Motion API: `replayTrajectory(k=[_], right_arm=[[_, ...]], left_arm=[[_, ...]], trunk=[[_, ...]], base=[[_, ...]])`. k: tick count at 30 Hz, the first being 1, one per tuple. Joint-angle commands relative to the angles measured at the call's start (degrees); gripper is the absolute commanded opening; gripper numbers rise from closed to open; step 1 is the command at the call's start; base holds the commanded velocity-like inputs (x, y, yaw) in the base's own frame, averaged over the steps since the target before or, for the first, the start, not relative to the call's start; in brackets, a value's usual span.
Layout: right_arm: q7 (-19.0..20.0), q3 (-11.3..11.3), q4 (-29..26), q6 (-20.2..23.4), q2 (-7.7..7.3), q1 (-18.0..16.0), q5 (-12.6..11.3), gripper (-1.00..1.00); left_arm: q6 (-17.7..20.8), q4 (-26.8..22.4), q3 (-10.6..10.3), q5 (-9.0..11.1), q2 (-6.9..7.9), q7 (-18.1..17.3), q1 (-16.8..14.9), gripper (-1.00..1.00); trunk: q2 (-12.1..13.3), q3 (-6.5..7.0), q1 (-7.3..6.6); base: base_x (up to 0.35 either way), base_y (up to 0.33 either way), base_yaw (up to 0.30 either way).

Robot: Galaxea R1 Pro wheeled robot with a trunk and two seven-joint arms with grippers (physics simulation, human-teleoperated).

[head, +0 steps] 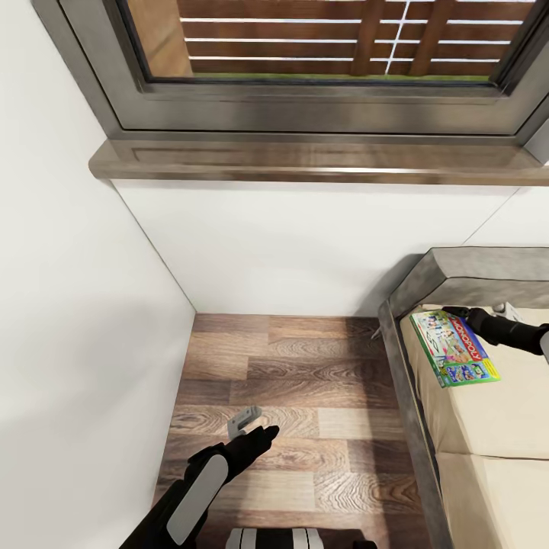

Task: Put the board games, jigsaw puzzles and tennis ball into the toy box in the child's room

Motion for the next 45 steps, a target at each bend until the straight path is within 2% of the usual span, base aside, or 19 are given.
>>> replayTrajectory(k=[1, 11, 25, 45], right_arm=[[-0.21, -0.02, 0.05, 0.29, 0.0, 0.0, 0.47, 1.0], [-0.58, -0.12, 0.05, 0.0, -1.33, 0.11, 0.45, 1.0], [-0.8, -0.21, 0.05, -0.09, -4.63, 0.47, 0.37, 1.0], [-0.55, -0.31, -0.13, -0.04, -5.53, 0.51, 0.28, 1.0]], left_arm=[[0.05, -0.1, -0.07, 0.57, 0.01, 0.5, -0.03, 1.0], [0.05, -0.1, -0.07, 0.54, -0.07, 0.5, -0.03, 1.0], [0.05, -0.1, -0.04, 0.53, -0.09, 0.5, -0.03, 1.0], [0.05, -0.02, -0.04, 0.53, -0.13, 0.5, -0.03, 1.0]], trunk=[[-0.01, -0.04, 0.0], [-0.01, -0.04, 0.0], [-0.01, -0.04, 0.0], [-0.01, -0.04, 0.0]], base=[[0.0, 0.0, 0.0], [0.0, 0.0, 0.0], [0.0, 0.0, 0.0], [0.0, 0.0, 0.0]])
